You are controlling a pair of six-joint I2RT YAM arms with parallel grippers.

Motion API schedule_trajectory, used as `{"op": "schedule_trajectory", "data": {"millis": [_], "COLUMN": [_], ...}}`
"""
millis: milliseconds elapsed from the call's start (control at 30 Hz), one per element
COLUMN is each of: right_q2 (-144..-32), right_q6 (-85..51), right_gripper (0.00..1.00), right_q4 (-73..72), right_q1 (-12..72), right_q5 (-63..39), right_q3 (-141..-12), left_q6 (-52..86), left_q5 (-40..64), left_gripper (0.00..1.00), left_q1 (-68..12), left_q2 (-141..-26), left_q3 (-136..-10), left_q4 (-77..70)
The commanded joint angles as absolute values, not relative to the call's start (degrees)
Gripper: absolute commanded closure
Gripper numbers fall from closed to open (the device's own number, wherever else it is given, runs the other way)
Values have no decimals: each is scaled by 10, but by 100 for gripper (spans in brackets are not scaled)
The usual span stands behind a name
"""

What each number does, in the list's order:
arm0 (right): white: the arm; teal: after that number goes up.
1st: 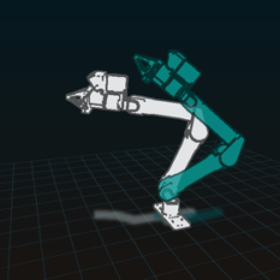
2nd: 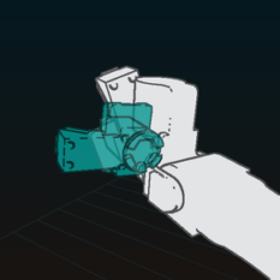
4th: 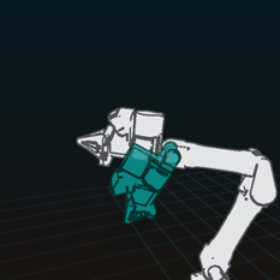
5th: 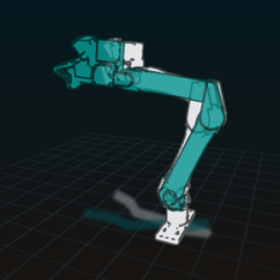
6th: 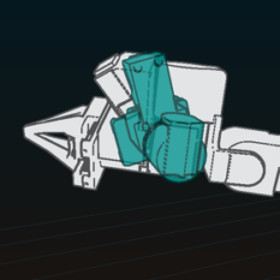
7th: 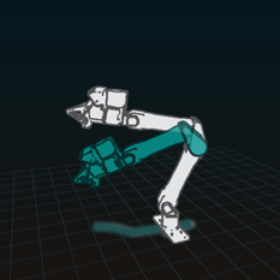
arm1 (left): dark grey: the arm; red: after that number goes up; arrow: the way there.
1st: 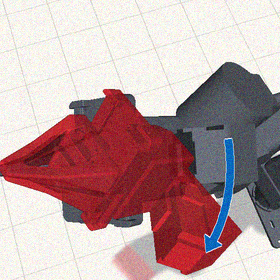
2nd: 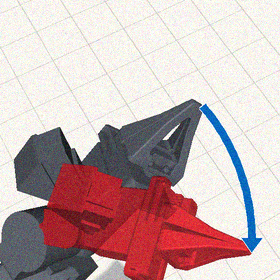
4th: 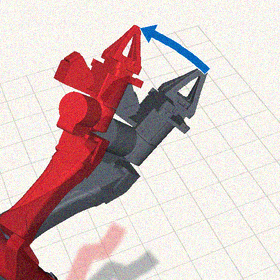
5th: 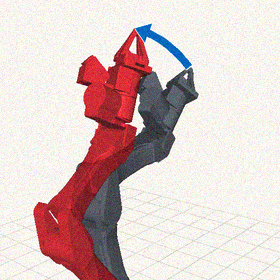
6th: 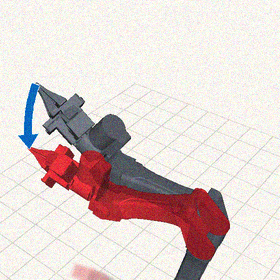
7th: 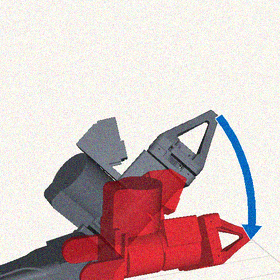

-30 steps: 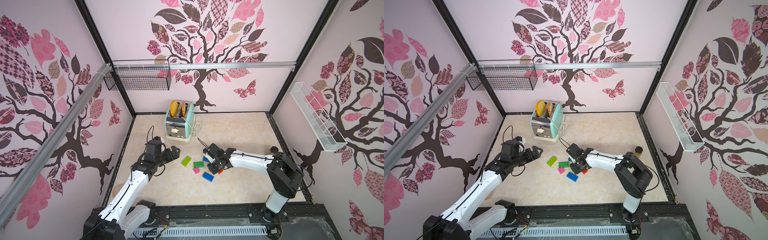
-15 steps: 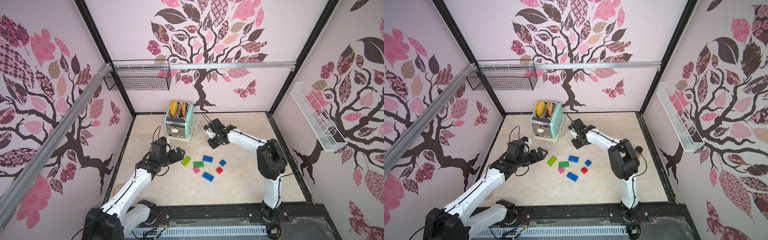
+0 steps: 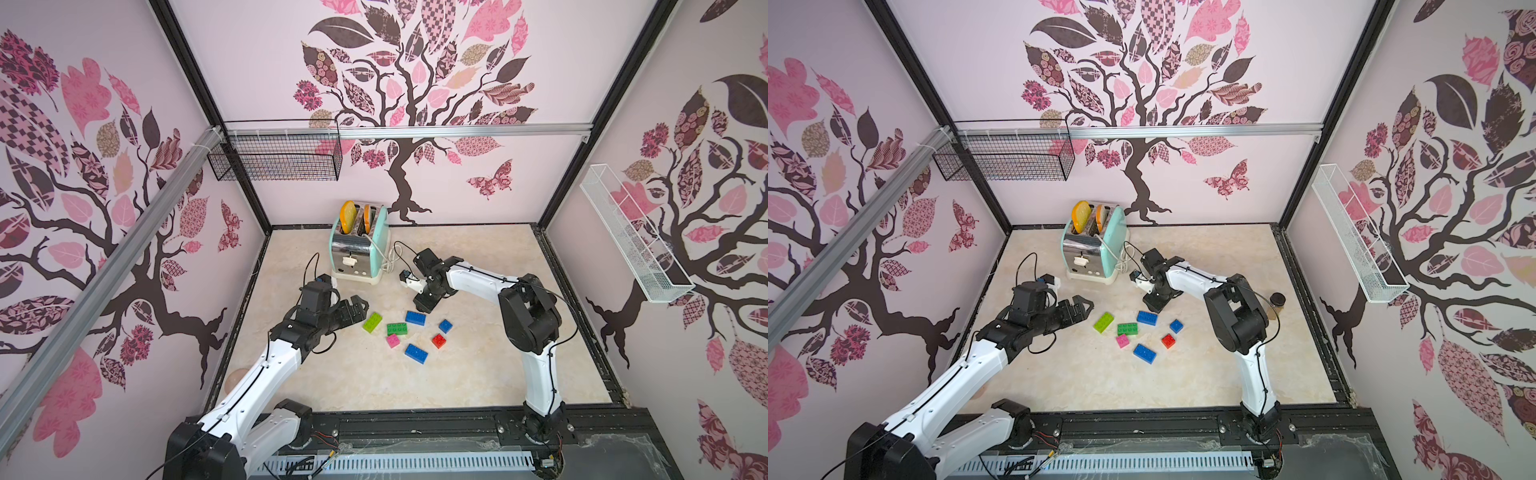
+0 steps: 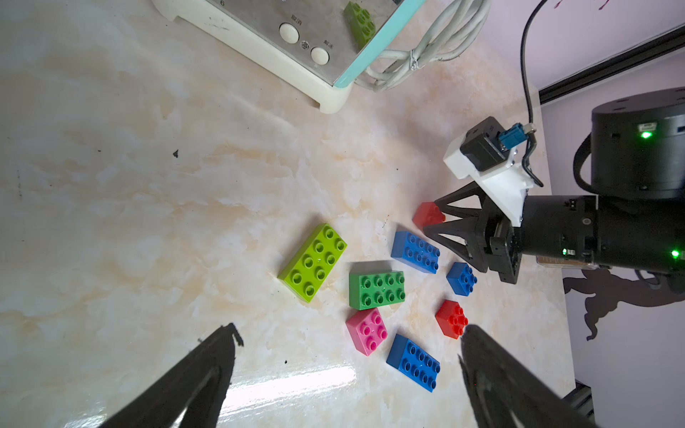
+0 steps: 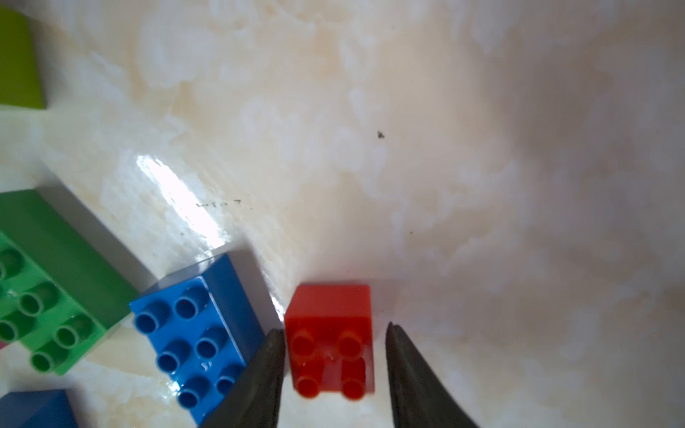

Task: Assemble a heart with lego
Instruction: Place the lego brick at the center of the board, then pick up the lego brick from the center of the board.

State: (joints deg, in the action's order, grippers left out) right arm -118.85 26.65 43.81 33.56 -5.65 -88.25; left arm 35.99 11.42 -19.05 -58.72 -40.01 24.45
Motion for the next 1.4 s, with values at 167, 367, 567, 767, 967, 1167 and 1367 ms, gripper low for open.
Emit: {"op": "schedule_trajectory", "data": {"millis": [167,367,567,767,967,1167,1367], "right_q2": [-1084,-1070,-1102,-1128,-1153,-1158,-1152], "right_q6": [265,290,306,310,319,313,308], "right_gripper": [40,38,38,38,39,39,51], "right_q4": [390,376,390,392,404,393,392], "right_q1": [341,378,404,411,411,411,411], "right_q5": [-62,-87,-99,-102,-83,-66,-59], "right_q3": [-828,-800,-821,-838,-846,-831,-814], "left_q6": [354,353,352,348,349,349,349], "left_q5": [118,126,132,137,139,140,146], "left_gripper": [3,3,3,3,3,3,3], "left_q1": [-187,-178,-158,-145,-143,-143,-143], "left_q2": [-597,-599,-579,-570,-570,-568,-571], "left_q3": [-415,-417,-416,-413,-413,-410,-408], "left_q4": [234,233,246,253,252,251,245]}}
